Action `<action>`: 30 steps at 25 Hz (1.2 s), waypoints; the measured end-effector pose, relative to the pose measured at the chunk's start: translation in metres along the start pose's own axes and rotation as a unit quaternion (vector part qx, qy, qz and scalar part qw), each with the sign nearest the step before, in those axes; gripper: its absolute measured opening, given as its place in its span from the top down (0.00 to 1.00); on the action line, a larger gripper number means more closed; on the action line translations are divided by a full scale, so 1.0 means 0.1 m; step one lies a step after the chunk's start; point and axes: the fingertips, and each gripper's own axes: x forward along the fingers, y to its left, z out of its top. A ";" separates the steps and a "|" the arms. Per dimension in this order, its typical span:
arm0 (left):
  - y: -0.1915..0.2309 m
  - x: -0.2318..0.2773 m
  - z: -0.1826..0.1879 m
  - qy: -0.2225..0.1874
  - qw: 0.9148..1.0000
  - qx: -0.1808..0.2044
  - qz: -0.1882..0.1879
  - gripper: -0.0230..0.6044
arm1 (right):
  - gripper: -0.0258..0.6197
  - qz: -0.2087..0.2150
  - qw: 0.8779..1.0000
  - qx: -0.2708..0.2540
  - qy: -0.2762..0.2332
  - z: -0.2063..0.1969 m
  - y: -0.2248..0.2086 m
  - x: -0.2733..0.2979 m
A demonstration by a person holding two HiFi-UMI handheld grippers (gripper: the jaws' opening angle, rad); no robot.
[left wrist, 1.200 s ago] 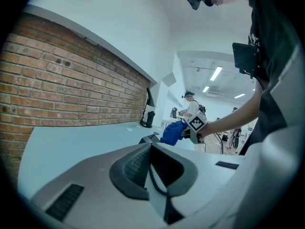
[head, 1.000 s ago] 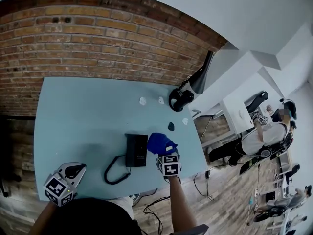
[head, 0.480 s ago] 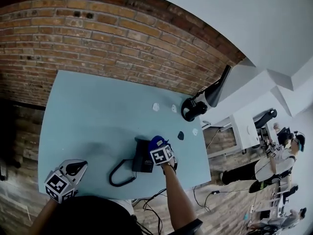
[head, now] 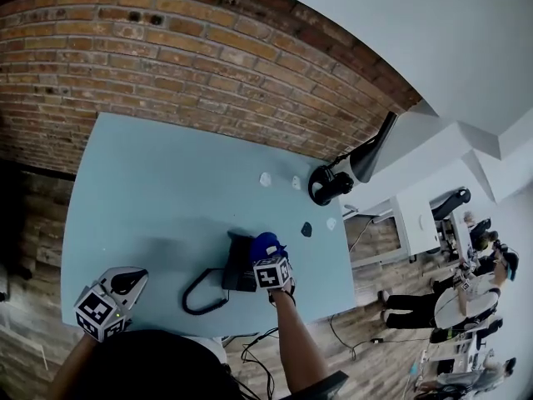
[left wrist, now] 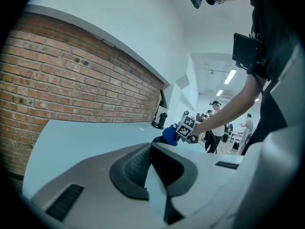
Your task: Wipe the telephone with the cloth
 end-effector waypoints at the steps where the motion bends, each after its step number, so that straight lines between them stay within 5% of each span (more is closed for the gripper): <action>1: -0.03 0.03 -0.01 0.001 1.000 0.002 -0.005 0.98 | 0.85 0.000 1.000 0.004 -0.003 -0.01 0.01 0.00; 30: -0.22 0.07 -0.14 0.019 0.999 0.024 -0.040 0.98 | 0.85 0.016 0.998 0.067 0.001 -0.62 0.46 -0.21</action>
